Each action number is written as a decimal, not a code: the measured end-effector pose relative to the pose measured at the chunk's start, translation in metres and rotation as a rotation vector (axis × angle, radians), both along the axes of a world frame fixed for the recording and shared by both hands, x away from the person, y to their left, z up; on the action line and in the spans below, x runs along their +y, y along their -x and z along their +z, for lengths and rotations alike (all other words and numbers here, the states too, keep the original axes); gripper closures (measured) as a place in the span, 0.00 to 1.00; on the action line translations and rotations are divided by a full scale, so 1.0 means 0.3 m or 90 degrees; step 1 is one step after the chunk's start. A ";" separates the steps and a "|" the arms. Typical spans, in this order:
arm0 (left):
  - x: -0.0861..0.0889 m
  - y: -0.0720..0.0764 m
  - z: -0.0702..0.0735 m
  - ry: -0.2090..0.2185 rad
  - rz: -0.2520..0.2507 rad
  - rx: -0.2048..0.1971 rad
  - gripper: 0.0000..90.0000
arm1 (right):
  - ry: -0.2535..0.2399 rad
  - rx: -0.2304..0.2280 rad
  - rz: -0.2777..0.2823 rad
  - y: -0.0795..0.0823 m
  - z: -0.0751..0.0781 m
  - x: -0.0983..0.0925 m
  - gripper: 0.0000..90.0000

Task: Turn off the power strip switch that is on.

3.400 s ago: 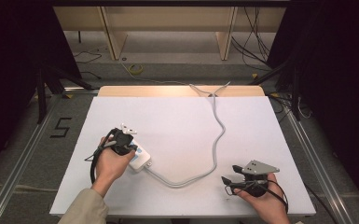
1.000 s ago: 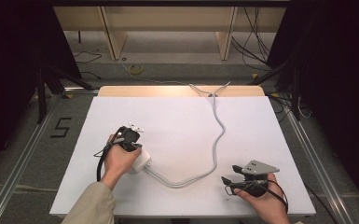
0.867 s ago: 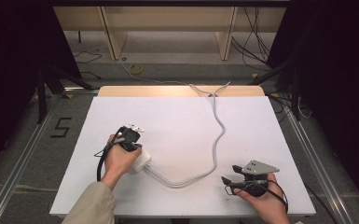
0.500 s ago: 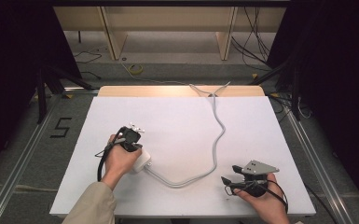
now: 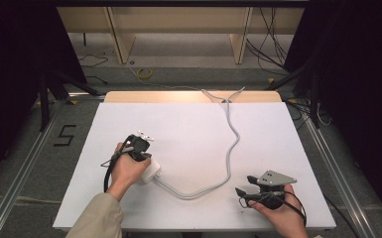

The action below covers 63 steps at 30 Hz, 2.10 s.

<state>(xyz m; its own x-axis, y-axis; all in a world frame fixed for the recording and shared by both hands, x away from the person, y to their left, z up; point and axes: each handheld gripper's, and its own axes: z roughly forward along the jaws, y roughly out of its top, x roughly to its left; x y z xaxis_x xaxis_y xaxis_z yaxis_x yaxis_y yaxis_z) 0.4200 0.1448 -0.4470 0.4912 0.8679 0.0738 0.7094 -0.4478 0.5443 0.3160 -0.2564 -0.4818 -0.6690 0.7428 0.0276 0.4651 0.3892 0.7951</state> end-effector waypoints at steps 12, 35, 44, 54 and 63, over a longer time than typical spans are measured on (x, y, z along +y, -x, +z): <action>-0.033 0.005 0.000 -0.018 -0.015 -0.004 1.00 | -0.003 -0.001 -0.002 0.002 0.001 -0.003 0.42; -0.006 -0.005 0.003 0.005 -0.001 0.009 1.00 | -0.001 0.002 0.000 0.000 -0.001 -0.003 0.42; -0.008 -0.004 0.002 0.004 -0.004 0.010 1.00 | 0.000 0.001 0.000 0.001 0.000 -0.004 0.42; -0.006 -0.006 -0.001 0.004 -0.006 0.014 1.00 | 0.000 0.001 0.000 0.002 0.000 -0.005 0.42; -0.006 -0.005 -0.001 0.004 -0.005 0.012 1.00 | 0.001 0.002 0.001 0.001 0.000 -0.004 0.42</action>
<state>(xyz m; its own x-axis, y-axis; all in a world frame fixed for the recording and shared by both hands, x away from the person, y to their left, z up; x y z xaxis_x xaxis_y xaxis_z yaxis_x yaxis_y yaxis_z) 0.4214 0.1430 -0.4472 0.4996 0.8643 0.0585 0.7161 -0.4500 0.5336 0.3156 -0.2577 -0.4819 -0.6698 0.7419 0.0290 0.4669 0.3905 0.7934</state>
